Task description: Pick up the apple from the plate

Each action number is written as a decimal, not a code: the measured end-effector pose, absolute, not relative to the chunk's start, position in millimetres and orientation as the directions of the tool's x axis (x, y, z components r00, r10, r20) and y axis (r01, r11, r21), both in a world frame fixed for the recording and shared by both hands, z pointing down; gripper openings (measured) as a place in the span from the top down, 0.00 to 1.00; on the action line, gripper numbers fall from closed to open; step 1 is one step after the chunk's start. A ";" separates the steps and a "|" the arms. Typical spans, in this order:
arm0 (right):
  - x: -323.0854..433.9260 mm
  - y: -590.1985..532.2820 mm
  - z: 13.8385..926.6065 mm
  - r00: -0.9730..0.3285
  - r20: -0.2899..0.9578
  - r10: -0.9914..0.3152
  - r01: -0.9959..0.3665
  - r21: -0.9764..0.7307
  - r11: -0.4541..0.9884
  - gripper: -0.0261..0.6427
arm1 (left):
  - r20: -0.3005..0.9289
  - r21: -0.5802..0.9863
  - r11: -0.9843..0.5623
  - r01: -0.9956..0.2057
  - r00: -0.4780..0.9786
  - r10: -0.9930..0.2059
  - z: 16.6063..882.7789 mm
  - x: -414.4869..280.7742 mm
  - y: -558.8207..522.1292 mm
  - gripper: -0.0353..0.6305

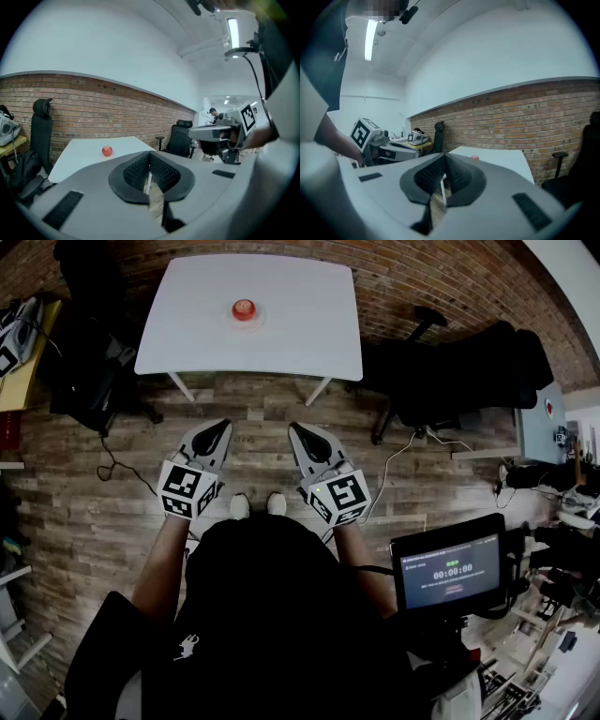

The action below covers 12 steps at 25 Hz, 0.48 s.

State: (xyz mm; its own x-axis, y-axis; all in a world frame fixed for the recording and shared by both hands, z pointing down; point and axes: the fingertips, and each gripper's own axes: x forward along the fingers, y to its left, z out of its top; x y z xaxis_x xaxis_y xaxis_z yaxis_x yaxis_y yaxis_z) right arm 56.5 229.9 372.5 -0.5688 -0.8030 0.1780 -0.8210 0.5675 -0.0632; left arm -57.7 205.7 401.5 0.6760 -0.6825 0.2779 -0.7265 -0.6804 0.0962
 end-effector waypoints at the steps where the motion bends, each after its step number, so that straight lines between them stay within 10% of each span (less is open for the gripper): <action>1: 55.7 229.2 371.8 -0.568 0.175 -0.804 -0.822 -0.070 0.565 0.96 | 0.277 0.097 -0.679 -0.728 0.675 -0.684 400.6 -59.7 204.5 0.94; 12: 37.6 227.3 364.2 -0.562 0.160 -0.812 -0.827 -0.088 0.555 0.95 | 0.265 0.108 -0.685 -0.720 0.685 -0.678 398.4 -83.4 199.6 0.94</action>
